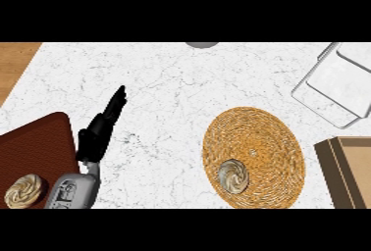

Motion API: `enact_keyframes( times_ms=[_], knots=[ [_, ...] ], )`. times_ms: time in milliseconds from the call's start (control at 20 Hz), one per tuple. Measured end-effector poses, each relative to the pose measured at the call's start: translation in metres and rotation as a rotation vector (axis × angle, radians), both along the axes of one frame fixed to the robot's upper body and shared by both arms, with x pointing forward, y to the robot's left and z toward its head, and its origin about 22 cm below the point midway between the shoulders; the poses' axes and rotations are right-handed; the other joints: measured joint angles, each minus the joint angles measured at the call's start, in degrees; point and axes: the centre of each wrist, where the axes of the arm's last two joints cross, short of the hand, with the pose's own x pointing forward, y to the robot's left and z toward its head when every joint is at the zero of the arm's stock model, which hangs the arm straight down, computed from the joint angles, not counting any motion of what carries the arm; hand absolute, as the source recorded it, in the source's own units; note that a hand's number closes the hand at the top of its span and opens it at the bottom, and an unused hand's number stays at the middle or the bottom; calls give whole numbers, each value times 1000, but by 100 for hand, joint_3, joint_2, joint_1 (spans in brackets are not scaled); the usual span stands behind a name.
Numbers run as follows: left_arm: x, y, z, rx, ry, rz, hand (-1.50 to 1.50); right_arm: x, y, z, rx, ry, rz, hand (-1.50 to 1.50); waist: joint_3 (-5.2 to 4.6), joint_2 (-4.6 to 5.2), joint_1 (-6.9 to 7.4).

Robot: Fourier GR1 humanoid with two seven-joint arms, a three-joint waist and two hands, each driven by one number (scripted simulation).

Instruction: Pick the squash from the placemat and place it in the tiered shelf

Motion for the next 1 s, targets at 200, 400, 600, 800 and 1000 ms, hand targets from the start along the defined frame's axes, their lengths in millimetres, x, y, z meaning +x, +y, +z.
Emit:
enact_keyframes(
  times_ms=[200,400,600,800,1000],
  knots=[
    [1,0,2,-1,-2,-3,0,0,-7,-3,-64,18,-102,-150,-3,14,26],
    [2,-3,6,2,-7,-3,0,0,-12,-16,-100,47,-248,-150,2,23,45],
    [3,-5,10,2,-8,-5,0,-6,-27,-15,-85,68,-297,-150,6,32,55],
    [0,-8,12,-1,-7,-5,0,-9,-33,-16,-19,90,-277,-150,9,34,66],
    [3,-3,11,1,-6,-3,0,-11,-37,-13,57,125,-221,-150,8,32,41]
  ],
)
